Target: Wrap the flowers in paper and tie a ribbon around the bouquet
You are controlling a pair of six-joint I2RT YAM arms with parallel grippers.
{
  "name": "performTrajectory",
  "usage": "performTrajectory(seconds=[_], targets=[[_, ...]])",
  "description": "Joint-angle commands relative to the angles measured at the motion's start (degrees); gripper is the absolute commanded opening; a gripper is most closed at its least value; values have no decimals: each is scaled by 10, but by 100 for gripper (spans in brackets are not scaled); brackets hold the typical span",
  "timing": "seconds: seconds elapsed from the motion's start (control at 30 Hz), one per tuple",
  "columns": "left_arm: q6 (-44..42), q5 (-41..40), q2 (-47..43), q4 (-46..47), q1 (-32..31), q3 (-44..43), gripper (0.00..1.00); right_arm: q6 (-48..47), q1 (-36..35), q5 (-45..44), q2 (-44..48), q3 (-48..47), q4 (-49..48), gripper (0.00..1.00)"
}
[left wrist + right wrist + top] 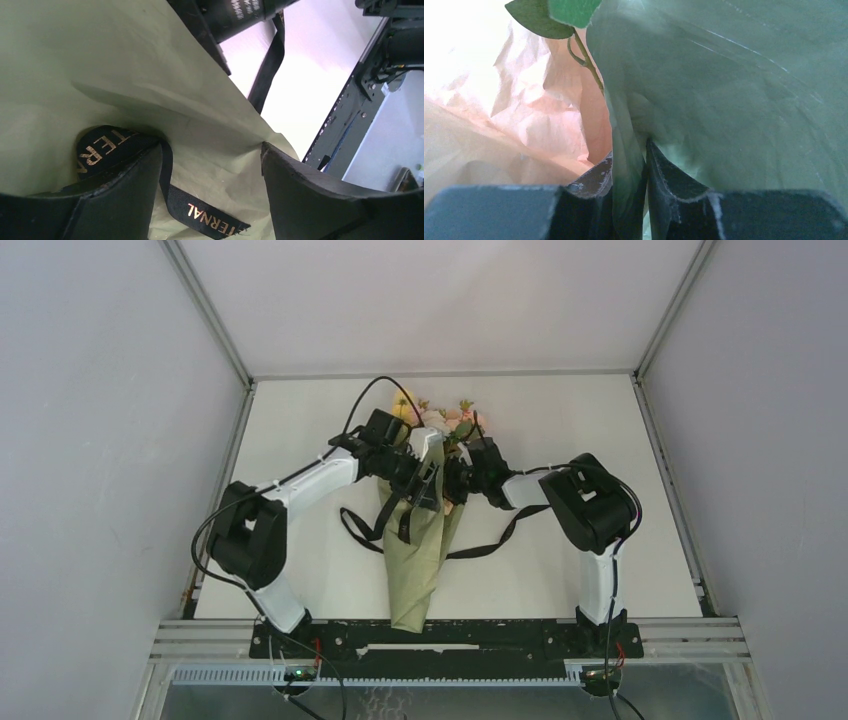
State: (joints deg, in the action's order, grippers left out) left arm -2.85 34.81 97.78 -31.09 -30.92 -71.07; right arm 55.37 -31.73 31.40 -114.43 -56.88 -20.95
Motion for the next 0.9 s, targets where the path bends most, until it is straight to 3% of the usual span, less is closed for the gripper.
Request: performTrajectory(seconds=[0.0, 0.23, 0.43, 0.63, 0.73, 0.87], targets=[[39, 22, -32, 35, 39, 4, 78, -20, -8, 0, -2, -23, 4, 30], [110, 59, -57, 129, 57, 61, 86, -24, -14, -3, -6, -32, 15, 29], [113, 56, -37, 124, 52, 47, 96, -28, -20, -6, -5, -43, 26, 29], [82, 17, -26, 94, 14, 33, 97, -28, -20, -5, -5, -47, 30, 29], [67, -4, -18, 81, 9, 26, 86, -30, -20, -5, -3, -47, 34, 29], [55, 6, -11, 70, 8, 23, 46, -30, -19, -6, 1, -47, 36, 29]])
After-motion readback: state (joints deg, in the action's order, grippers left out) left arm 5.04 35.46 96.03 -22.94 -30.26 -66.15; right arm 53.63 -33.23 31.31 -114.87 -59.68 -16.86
